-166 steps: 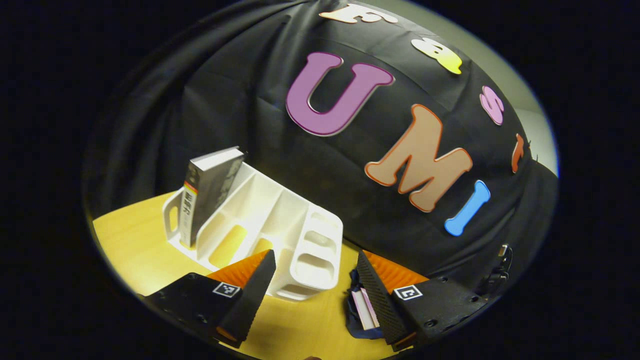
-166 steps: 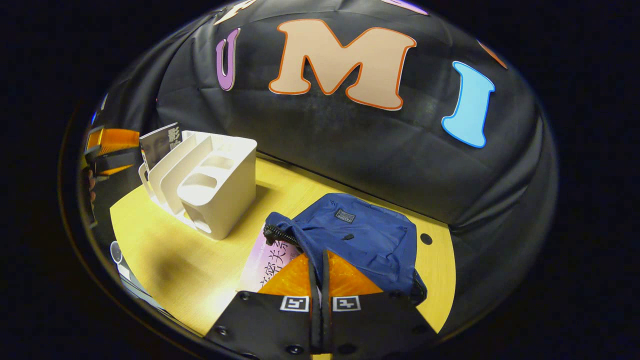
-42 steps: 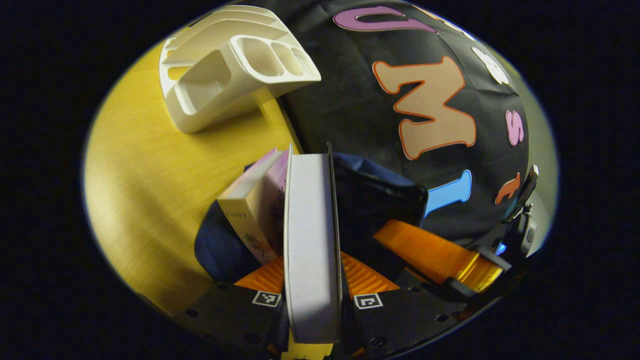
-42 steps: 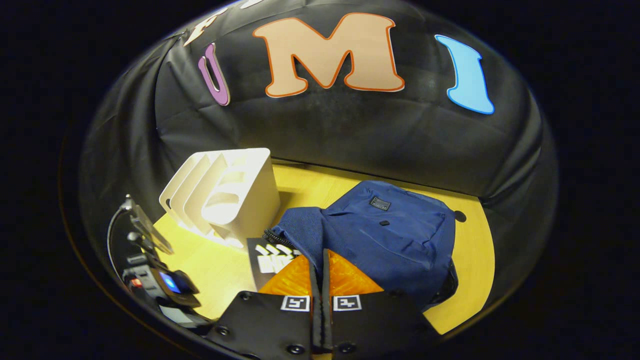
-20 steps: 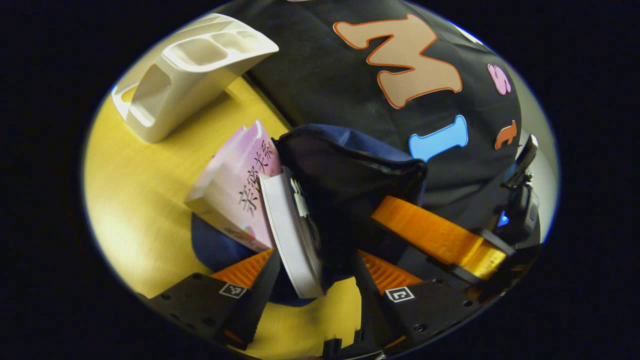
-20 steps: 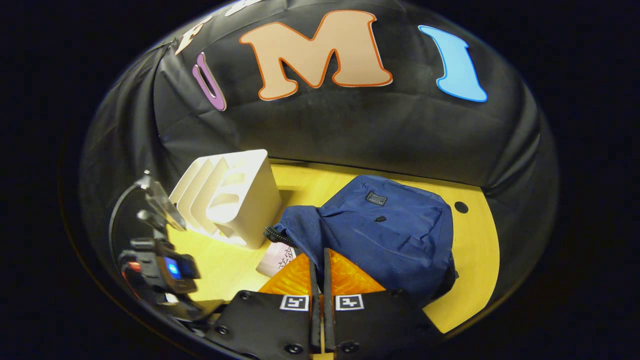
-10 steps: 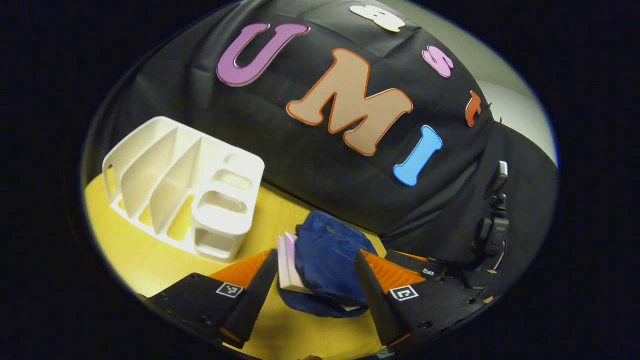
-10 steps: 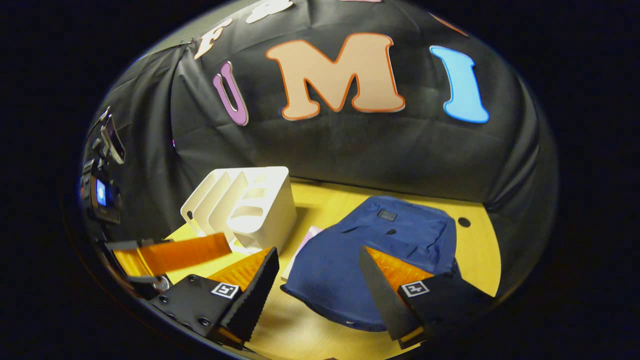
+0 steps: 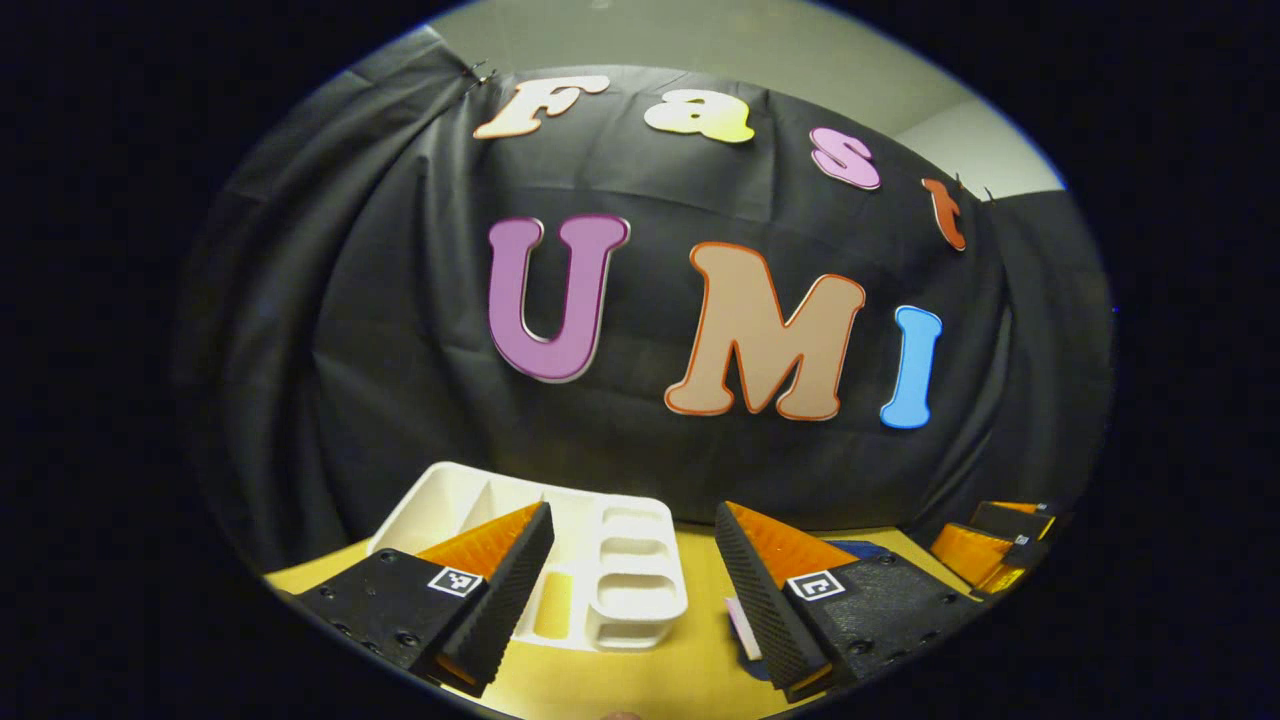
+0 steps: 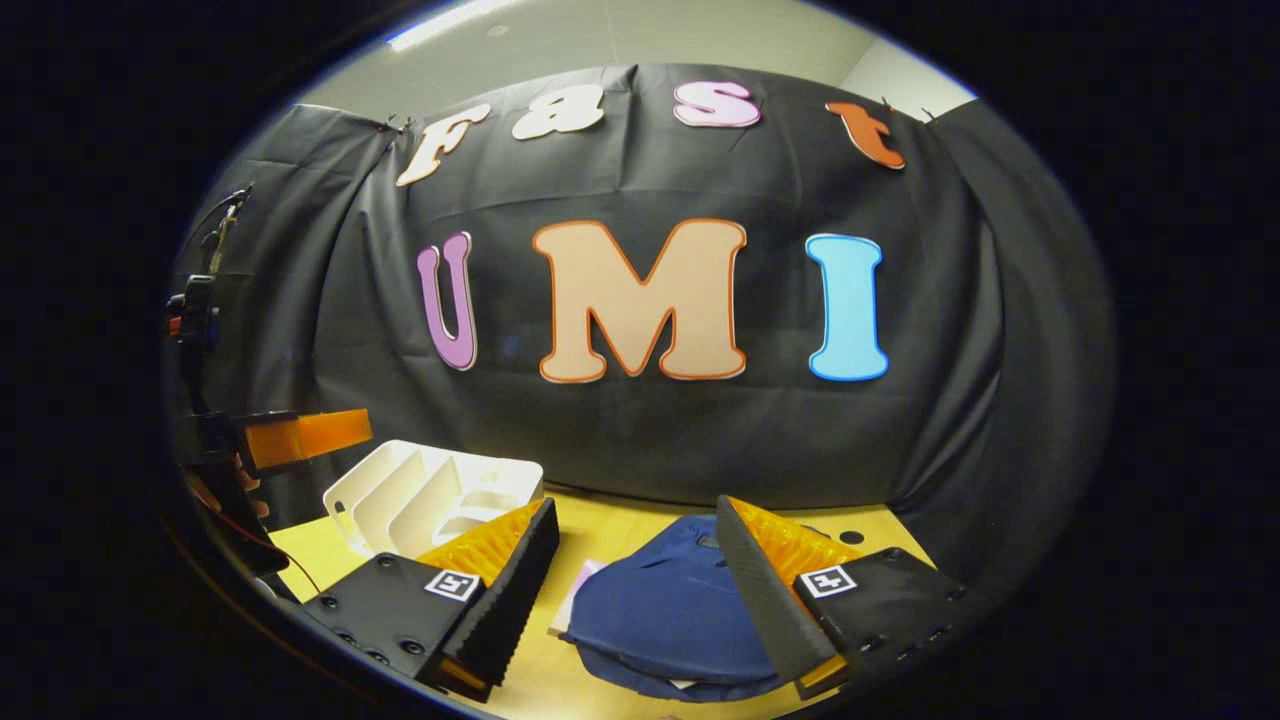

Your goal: Open the schoolbag, grab two books from the bookshelf and put them into the schoolbag.

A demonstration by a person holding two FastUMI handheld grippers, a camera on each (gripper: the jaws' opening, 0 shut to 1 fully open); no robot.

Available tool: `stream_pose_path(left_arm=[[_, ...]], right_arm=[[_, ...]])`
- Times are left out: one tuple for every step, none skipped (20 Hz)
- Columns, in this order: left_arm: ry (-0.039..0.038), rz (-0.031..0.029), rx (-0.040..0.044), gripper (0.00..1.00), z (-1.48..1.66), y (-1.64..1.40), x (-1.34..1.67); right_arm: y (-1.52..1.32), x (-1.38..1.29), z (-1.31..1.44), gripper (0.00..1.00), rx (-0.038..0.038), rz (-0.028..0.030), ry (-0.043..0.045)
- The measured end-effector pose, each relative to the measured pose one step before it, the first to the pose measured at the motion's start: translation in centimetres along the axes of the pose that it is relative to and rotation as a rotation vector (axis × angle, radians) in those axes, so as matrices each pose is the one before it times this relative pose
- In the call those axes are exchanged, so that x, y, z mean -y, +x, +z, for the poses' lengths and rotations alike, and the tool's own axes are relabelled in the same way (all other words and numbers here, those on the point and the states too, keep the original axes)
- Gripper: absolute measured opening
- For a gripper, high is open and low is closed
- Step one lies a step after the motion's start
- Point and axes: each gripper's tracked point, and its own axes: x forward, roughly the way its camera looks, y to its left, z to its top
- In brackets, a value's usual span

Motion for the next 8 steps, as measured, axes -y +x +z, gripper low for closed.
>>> stream_pose_path(left_arm=[[0.01822, 0.00270, 0.01680, 0.92, 0.476, -0.163, -0.372], [0.00771, -0.00402, 0.00731, 0.95, 0.226, -0.101, -0.243], [-0.00191, -0.00373, 0.00363, 0.95, 0.347, 0.062, -0.204], [-0.00935, -0.00183, 0.00100, 0.93, 0.235, 0.181, -0.205], [-0.01235, -0.00147, 0.00442, 0.93, 0.268, 0.060, -0.166], [-0.00870, 0.00540, 0.01194, 0.95, 0.288, 0.023, -0.215], [0.00099, 0.00157, 0.00879, 0.94, 0.431, 0.206, -0.205], [0.00396, 0.00236, 0.00453, 0.95, 0.047, 0.137, -0.179]], right_arm=[[-0.077, -0.433, 0.365, 0.99, 0.01178, -0.00276, -0.00122], [0.021, -0.479, 0.406, 1.00, 0.01062, -0.00215, -0.00372], [0.094, -0.340, 0.405, 1.00, 0.01136, -0.00347, -0.00647], [0.138, -0.091, 0.349, 1.00, 0.01104, -0.00322, -0.00401], [0.177, -0.214, 0.366, 1.00, 0.00828, -0.00208, -0.00108], [0.130, -0.247, 0.279, 1.00, 0.00473, -0.00034, 0.00006], [0.241, -0.044, 0.294, 1.00, 0.00387, -0.00424, 0.00092], [0.081, -0.003, 0.273, 1.00, 0.00618, -0.00559, 0.00318]])
